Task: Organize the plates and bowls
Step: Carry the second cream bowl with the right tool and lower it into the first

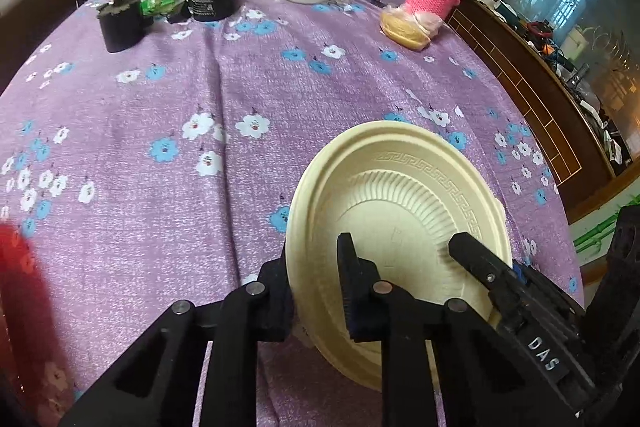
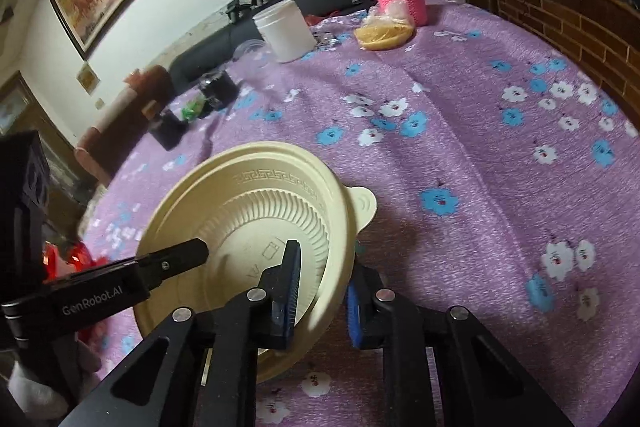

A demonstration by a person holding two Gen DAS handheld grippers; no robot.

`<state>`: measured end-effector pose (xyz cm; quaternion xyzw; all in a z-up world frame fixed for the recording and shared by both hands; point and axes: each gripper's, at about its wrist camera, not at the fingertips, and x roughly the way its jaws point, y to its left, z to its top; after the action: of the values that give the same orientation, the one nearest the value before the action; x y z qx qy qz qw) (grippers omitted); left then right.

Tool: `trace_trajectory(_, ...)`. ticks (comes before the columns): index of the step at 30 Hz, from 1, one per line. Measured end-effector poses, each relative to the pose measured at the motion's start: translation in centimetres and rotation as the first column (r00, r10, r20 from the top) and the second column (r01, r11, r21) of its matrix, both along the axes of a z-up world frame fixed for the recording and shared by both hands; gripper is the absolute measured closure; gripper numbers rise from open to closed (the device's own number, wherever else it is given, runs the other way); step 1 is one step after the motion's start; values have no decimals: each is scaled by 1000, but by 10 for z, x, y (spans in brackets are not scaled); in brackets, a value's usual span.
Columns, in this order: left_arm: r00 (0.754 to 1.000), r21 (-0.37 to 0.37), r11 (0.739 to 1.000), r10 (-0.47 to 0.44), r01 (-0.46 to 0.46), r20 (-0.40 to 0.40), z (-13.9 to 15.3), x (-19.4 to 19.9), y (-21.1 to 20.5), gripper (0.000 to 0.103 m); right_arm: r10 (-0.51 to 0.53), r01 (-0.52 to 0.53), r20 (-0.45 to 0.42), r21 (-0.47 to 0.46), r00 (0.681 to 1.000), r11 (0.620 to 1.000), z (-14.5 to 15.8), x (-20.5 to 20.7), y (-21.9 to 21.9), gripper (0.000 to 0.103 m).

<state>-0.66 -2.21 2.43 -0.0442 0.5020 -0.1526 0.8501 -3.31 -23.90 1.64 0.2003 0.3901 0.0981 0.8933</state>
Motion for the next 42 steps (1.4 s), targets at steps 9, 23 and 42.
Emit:
trace_trajectory(9,998,-12,1000,20,-19,54,23,-28,15,86,41,-49,128,61,991,997,17,-11,4,85)
trace_trajectory(23,985,-63,993,105,-97,136,60,-82,66,86,127,-146,221,70,967,987,47,-44,42,86)
trace_trajectory(42,862,-122,890,456,-439,222,111,-149,272,85,491,-493,231,-54,840,869,123,-32,264,86)
